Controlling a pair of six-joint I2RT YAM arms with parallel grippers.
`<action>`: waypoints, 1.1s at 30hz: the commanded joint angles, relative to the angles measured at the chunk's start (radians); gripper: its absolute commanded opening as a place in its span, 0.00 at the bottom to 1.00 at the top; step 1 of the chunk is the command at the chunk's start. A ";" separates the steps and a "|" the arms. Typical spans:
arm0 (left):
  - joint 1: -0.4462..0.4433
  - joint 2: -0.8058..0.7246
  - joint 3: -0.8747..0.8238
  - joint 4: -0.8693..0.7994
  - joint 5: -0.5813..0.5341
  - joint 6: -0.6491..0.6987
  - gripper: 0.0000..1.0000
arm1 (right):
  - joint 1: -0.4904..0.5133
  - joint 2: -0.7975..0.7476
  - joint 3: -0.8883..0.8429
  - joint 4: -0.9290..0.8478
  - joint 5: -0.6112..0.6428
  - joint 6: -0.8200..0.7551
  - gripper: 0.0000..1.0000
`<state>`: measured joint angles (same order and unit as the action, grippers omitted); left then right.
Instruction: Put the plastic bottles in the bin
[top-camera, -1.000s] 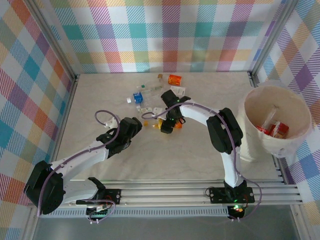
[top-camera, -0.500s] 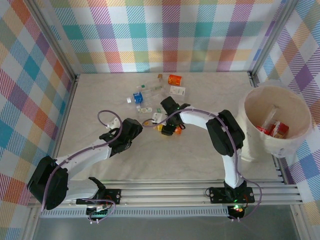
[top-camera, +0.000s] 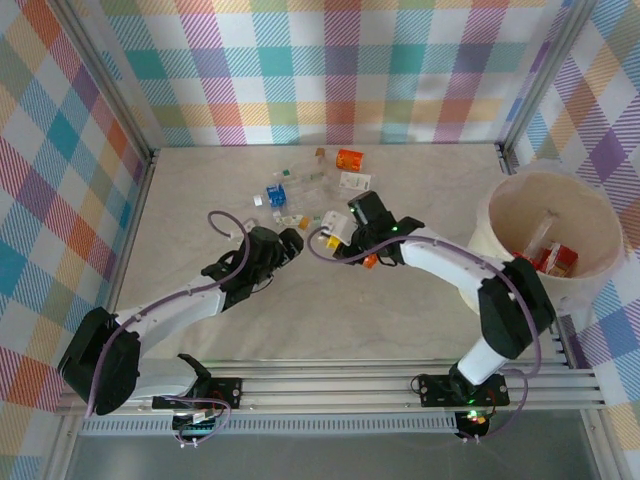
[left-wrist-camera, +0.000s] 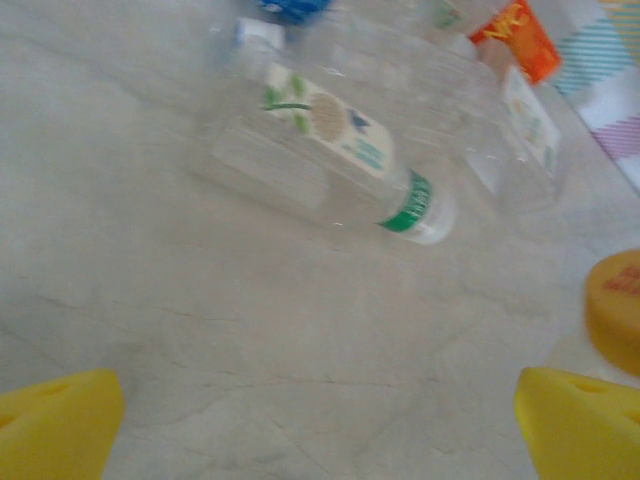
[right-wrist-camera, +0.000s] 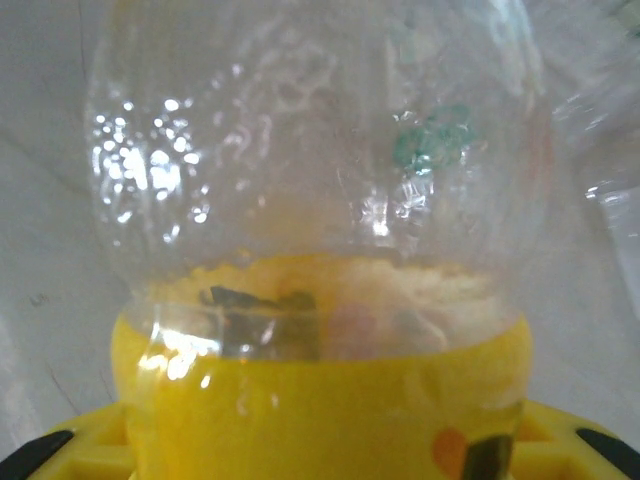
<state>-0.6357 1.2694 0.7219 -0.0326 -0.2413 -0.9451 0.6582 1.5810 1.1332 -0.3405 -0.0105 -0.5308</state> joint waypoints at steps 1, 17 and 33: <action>0.010 -0.003 0.091 0.068 0.096 0.100 1.00 | -0.026 -0.096 0.018 0.002 -0.026 0.113 0.39; -0.100 0.094 0.292 0.275 0.478 0.405 1.00 | -0.203 -0.401 0.150 -0.042 -0.072 0.397 0.35; -0.213 0.175 0.409 0.162 0.427 0.582 1.00 | -0.550 -0.496 0.350 -0.243 -0.131 0.542 0.34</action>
<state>-0.8375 1.4395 1.1038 0.1513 0.1993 -0.3977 0.1566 1.1061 1.4200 -0.5251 -0.1230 -0.0292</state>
